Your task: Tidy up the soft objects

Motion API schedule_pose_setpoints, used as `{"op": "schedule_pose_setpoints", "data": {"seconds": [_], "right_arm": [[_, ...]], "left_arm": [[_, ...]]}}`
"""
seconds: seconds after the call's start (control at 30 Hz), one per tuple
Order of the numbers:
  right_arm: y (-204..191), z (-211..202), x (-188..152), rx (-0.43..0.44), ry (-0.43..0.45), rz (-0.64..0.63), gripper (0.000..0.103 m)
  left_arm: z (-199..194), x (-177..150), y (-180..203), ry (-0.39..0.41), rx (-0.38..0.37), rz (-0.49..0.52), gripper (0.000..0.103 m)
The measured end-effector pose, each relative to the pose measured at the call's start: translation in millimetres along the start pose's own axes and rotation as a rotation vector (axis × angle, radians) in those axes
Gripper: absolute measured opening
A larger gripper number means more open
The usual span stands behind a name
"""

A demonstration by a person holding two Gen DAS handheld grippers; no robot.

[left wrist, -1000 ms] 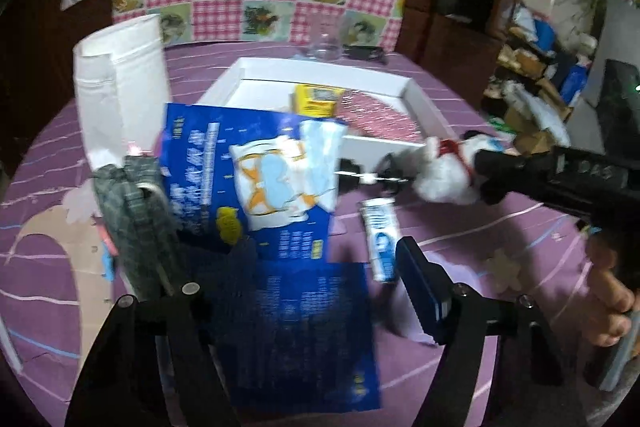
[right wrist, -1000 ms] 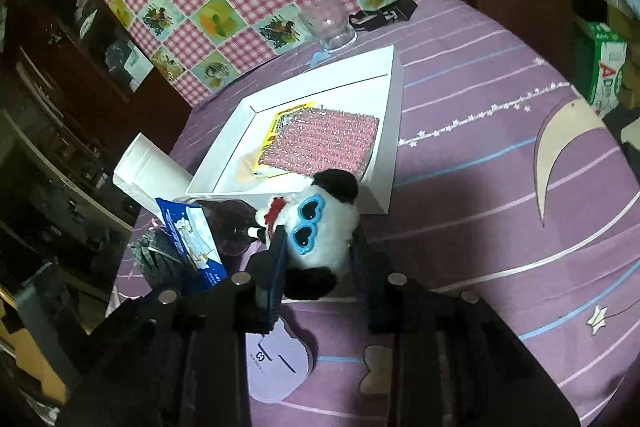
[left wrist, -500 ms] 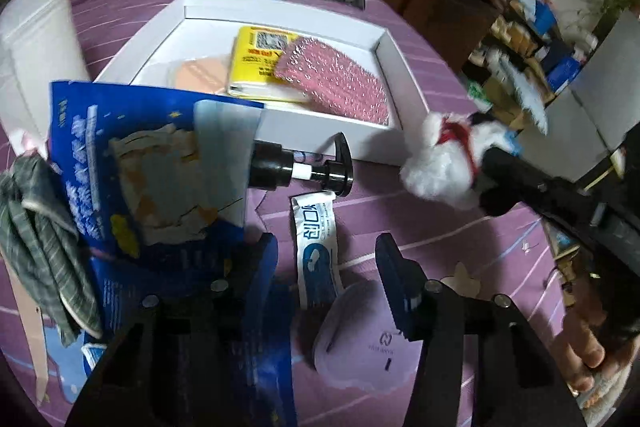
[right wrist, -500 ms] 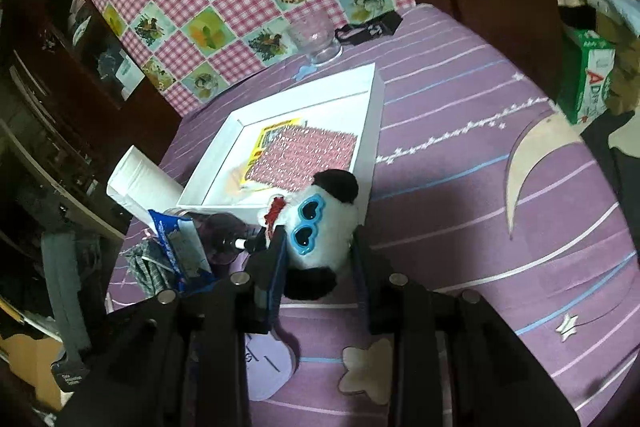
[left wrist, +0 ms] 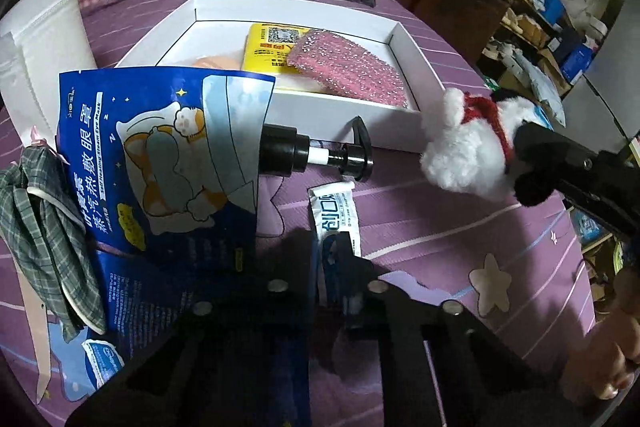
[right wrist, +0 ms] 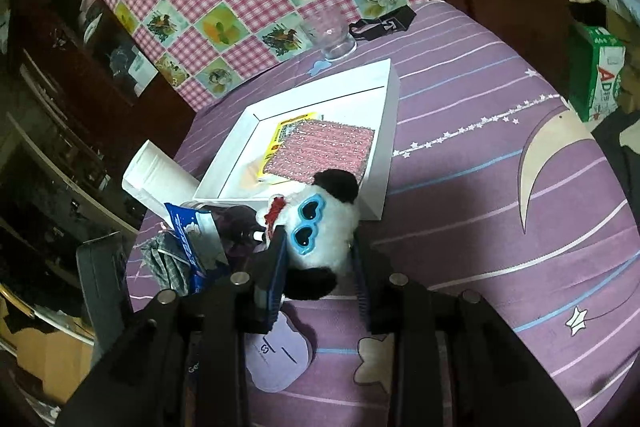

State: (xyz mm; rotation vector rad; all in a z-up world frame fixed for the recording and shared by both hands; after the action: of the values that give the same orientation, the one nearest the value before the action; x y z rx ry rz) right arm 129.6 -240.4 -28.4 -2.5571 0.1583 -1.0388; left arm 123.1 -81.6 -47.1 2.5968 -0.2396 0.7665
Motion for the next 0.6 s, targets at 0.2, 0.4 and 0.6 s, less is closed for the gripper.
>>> {"op": "schedule_pose_setpoints", "data": {"seconds": [0.2,0.4,0.6], "right_arm": [[0,3,-1,-0.023,-0.005,0.004,0.032],[2,5,0,-0.031,-0.001,0.000,0.032],[2,4,1,-0.026,0.001,-0.001,0.032]], "left_arm": [[-11,-1,-9,0.047,-0.067,-0.058,0.001],[-34,2,-5,0.156,-0.132,-0.040,0.001],[-24,2,-4,0.108,-0.134,-0.033,0.007]]}}
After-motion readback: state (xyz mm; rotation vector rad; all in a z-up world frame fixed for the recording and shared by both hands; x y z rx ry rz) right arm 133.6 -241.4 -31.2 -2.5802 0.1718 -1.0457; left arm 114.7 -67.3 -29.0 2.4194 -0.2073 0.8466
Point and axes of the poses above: each gripper's, at about its wrist camera, not at the fingertips, and z roughly the way its jaws point, y to its right, x to its top, the point moved 3 cm from there along z, roughly the way its jaws point, and after that the axes turned 11 degrees about -x, right-handed, at the moved point
